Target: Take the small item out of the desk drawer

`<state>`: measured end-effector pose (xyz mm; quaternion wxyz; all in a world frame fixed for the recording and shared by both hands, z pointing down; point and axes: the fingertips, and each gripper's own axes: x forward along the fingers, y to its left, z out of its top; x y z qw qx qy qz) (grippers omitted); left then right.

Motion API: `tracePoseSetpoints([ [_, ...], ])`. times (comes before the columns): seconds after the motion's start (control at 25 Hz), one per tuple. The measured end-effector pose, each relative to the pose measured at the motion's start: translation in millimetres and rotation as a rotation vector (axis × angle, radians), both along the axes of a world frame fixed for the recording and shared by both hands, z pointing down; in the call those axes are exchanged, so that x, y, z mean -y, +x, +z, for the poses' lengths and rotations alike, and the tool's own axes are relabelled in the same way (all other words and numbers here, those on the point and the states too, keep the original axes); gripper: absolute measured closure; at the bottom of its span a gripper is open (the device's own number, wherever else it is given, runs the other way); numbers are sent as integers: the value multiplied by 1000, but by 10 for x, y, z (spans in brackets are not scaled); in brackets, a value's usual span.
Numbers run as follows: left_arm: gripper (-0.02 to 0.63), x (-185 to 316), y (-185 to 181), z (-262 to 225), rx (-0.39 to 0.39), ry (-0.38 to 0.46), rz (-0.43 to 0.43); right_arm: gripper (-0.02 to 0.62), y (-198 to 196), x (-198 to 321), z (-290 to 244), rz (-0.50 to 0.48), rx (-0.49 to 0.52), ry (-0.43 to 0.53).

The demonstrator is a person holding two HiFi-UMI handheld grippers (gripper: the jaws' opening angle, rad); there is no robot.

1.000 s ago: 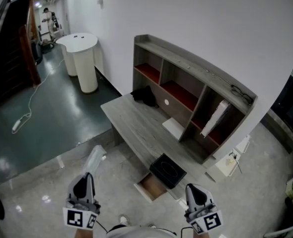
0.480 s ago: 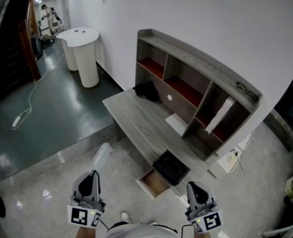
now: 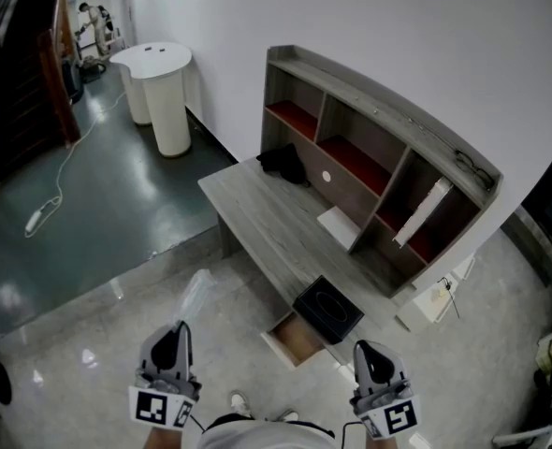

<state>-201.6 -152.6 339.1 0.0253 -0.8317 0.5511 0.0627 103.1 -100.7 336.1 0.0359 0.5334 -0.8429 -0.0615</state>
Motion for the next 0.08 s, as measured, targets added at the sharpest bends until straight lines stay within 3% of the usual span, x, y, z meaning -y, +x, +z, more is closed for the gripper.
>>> tracePoseSetpoints([
  [0.08,588,-7,-8,21,0,-5,2,574,-12,-9,26,2,-1,-4],
])
